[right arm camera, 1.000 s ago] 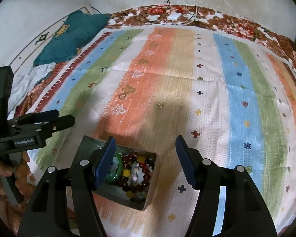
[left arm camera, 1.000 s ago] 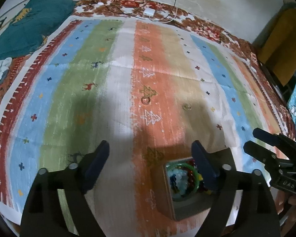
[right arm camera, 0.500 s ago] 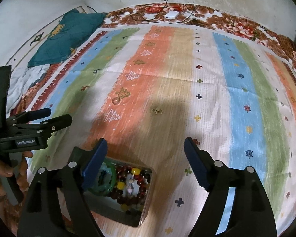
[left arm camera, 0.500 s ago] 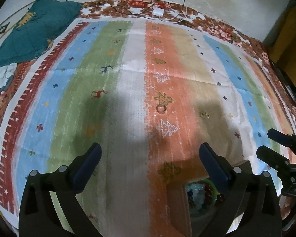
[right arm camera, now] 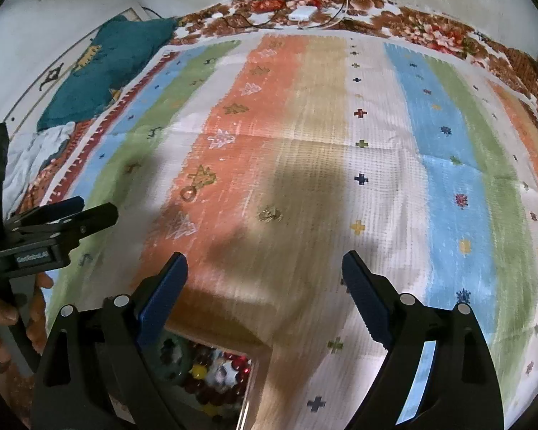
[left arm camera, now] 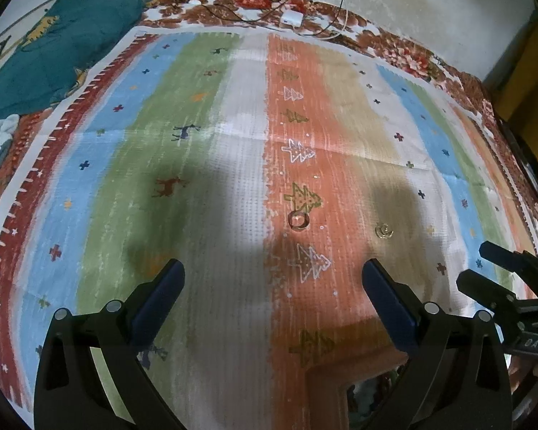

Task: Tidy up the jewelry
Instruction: 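Move both open tools back toward the small gold ring and pendant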

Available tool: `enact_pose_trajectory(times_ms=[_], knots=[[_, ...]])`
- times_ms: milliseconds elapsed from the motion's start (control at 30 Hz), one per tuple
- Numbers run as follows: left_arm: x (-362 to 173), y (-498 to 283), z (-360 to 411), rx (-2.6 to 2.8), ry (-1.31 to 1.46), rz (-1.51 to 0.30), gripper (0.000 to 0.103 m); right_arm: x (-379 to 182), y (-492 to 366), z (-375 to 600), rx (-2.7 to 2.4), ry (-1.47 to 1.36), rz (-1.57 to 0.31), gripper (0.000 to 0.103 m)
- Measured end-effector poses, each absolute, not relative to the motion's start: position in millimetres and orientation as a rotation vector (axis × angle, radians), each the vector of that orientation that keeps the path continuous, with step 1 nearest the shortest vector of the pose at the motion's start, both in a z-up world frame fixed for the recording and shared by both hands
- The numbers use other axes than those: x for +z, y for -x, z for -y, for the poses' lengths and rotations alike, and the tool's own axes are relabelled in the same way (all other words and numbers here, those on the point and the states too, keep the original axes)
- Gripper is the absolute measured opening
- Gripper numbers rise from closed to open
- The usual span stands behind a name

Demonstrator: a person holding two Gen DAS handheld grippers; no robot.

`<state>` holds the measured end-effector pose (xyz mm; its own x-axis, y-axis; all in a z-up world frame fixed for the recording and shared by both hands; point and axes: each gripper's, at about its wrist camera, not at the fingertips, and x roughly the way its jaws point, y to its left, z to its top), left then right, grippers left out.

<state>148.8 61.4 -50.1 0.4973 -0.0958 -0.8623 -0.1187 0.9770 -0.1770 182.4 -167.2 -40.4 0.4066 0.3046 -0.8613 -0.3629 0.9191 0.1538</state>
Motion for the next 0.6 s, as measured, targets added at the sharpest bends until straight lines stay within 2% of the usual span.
enact_pose_trajectory(times_ms=[600], knots=[[-70, -181, -57, -0.024, 0.218, -1.097, 0.097, -55, -205, 154, 0.438, 0.123, -1.08, 0.088]])
